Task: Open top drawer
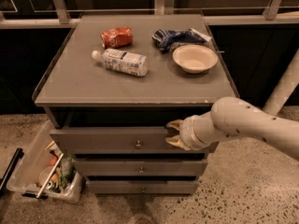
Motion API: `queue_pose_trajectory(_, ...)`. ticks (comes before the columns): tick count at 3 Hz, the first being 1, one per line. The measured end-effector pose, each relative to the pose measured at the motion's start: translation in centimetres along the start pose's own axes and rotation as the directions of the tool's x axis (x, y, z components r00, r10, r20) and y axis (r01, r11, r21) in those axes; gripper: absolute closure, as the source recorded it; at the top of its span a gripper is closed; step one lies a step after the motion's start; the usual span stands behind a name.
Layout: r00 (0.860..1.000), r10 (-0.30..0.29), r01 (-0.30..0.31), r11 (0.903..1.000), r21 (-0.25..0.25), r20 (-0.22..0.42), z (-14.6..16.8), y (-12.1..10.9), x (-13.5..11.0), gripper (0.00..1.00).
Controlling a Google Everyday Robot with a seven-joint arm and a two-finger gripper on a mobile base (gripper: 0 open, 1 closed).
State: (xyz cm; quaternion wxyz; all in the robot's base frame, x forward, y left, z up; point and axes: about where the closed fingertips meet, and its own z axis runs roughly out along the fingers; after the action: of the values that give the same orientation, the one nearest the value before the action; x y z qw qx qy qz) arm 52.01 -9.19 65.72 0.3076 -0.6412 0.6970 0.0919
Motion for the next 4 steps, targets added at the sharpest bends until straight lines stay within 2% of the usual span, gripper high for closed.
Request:
queue_pose_trajectory(1, 1.0, 0.0, 0.0, 1.0, 0.0, 0.0, -0.22, -0.06, -0.15, 1.0)
queue_pose_trajectory(3, 1.0, 0.0, 0.0, 1.0, -0.004, 0.001, -0.83, -0.04, -0.61, 1.0)
queue_pose_trajectory(4, 1.0, 0.0, 0.0, 1.0, -0.004, 0.001, -0.83, -0.04, -0.62, 0.81)
